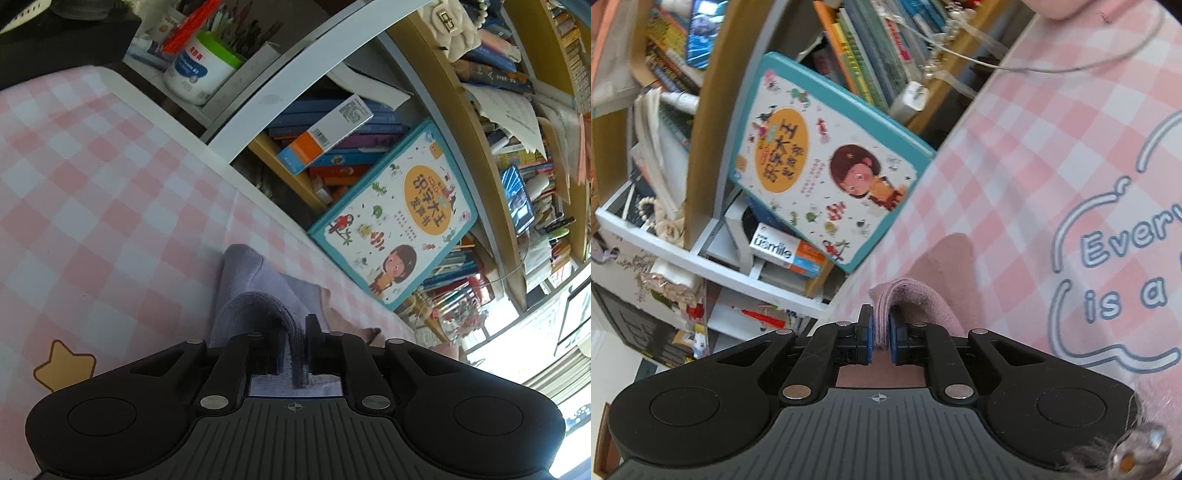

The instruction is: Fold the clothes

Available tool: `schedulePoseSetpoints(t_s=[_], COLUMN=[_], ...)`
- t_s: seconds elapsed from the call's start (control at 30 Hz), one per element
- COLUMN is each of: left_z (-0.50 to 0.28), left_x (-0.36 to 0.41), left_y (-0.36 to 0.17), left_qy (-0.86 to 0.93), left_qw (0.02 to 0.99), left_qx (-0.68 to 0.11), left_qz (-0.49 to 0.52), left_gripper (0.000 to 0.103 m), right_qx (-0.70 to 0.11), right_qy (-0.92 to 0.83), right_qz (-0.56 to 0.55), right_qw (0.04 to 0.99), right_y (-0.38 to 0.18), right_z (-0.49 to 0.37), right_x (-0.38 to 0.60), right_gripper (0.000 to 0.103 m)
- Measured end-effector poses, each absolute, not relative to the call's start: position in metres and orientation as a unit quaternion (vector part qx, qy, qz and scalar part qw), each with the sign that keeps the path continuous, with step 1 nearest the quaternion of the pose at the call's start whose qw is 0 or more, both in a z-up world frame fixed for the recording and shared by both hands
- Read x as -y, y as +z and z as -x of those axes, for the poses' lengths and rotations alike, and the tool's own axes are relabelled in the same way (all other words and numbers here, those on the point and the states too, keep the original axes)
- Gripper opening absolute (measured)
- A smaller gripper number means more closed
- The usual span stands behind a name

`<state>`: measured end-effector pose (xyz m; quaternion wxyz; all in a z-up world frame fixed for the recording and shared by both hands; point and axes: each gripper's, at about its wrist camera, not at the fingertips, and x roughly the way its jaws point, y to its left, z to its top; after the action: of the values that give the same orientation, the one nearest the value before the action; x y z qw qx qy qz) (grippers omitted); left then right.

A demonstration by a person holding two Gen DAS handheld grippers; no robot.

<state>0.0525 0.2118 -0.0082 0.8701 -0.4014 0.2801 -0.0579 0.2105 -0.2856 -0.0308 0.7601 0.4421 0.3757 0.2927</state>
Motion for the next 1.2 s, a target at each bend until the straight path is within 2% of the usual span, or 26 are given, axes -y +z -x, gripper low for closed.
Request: schedulePoseSetpoints(t_s=[0.03,0.1,0.27,0.4,0.5,0.73,0.93,1.2], left_z=[-0.053,-0.049,-0.029,-0.026,-0.036,-0.077,-0.109,-0.087], left_x=[-0.213,-0.217,-0.226,-0.219,-0.199,-0.162,-0.185,-0.184], left_y=[-0.009,-0.008,0.011,0.029,0.034,0.024,0.004,0.007], left_qy=[-0.058,-0.054,-0.019,-0.018,-0.033,0.022,0.056,-0.011], left_qw=[0.869,0.87,0.903,0.936,0.952,0.961,0.939,0.953], left_qx=[-0.281,-0.268,-0.196,-0.187,-0.206,-0.266,-0.317,-0.265], left_qz=[0.404,0.411,0.382,0.298,0.223,0.072,0.124,0.145], left_gripper=[0.027,0.034,0.034,0.034,0.034,0.034,0.036,0.035], right_qx=[-0.376,-0.372,-0.333,-0.286,-0.269,-0.284,-0.327,-0.295], right_qy=[0.29,0.288,0.264,0.244,0.262,0.246,0.212,0.257], right_qz=[-0.446,-0.454,-0.426,-0.285,-0.179,-0.061,-0.056,-0.088], right_qw=[0.759,0.757,0.798,0.882,0.91,0.925,0.919,0.916], right_y=[-0.033,-0.036,-0.02,0.011,0.024,0.017,-0.005,0.001], right_z=[-0.212,-0.213,-0.208,-0.195,-0.189,-0.206,-0.231,-0.217], right_x=[0.287,0.291,0.302,0.291,0.268,0.228,0.223,0.234], right_gripper=[0.019,0.025,0.033,0.041,0.048,0.048,0.045,0.04])
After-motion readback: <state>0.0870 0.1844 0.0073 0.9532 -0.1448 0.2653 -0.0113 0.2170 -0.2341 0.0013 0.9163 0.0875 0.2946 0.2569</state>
